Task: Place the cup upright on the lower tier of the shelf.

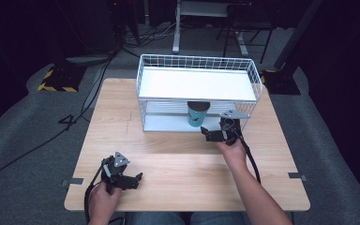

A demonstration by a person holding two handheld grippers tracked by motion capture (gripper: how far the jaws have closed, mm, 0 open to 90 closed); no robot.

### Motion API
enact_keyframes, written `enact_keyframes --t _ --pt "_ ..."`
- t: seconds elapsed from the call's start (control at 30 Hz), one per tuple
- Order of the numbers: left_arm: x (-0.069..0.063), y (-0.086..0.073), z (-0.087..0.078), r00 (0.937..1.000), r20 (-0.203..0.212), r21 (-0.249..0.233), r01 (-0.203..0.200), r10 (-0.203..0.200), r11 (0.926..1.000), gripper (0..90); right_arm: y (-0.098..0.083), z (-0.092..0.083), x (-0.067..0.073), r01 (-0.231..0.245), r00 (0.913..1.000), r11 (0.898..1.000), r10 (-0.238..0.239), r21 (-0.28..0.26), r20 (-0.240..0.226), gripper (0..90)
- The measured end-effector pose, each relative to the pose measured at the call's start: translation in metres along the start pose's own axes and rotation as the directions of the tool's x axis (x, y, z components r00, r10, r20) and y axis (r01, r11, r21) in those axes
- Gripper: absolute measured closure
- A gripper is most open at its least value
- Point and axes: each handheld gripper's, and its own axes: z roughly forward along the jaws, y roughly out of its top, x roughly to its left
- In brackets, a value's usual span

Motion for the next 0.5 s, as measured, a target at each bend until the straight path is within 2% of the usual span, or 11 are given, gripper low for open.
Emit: enact_keyframes --t 0.03,0.07,0.13,0.23,0.27,0.3,0.33,0.47,0.5 --pt "0.0 0.0 0.0 1.0 0.002 0.0 0.003 -0.003 1.0 0.0 -0.001 -0.01 0.0 0.007 0.9999 1.0 -0.007 -0.004 -0.009 0.0" --pt "0.0 0.0 0.0 1.0 0.002 0.0 0.003 -0.003 1.0 0.0 -0.001 -0.01 0.0 0.007 0.9999 1.0 -0.007 -0.004 -0.009 0.0" --pt "0.0 0.0 0.0 1.0 0.002 0.0 0.006 -0.006 1.0 0.0 -0.002 -0.021 0.0 0.016 0.9998 1.0 -0.016 -0.013 -0.01 0.0" --pt "0.0 -0.001 0.0 1.0 0.003 -0.001 0.004 -0.004 1.0 0.0 -0.004 -0.037 -0.002 0.023 0.9996 1.0 -0.023 0.002 -0.014 0.0" --pt "-0.001 -0.001 0.0 1.0 0.003 -0.001 0.004 -0.004 1.0 0.0 -0.005 -0.047 -0.004 0.025 0.9996 1.0 -0.025 -0.004 -0.016 0.0" --pt "-0.001 -0.001 0.0 1.0 0.003 -0.001 0.004 -0.004 1.0 0.0 -0.005 -0.047 -0.004 0.025 0.9996 1.0 -0.025 -0.004 -0.016 0.0" --pt "-0.001 -0.001 0.0 1.0 0.003 -0.001 0.004 -0.004 1.0 0.0 -0.007 -0.055 -0.006 0.018 0.9997 1.0 -0.018 -0.006 -0.016 0.0" --pt "-0.001 -0.001 0.0 1.0 0.003 -0.001 0.004 -0.004 1.0 0.0 -0.011 -0.066 -0.01 0.009 0.9997 1.0 -0.01 -0.013 -0.023 0.0" --pt "0.0 -0.001 0.0 1.0 0.002 -0.001 0.002 -0.002 1.0 0.0 -0.014 -0.074 -0.013 -0.006 0.9995 1.0 0.006 -0.017 -0.031 0.0"
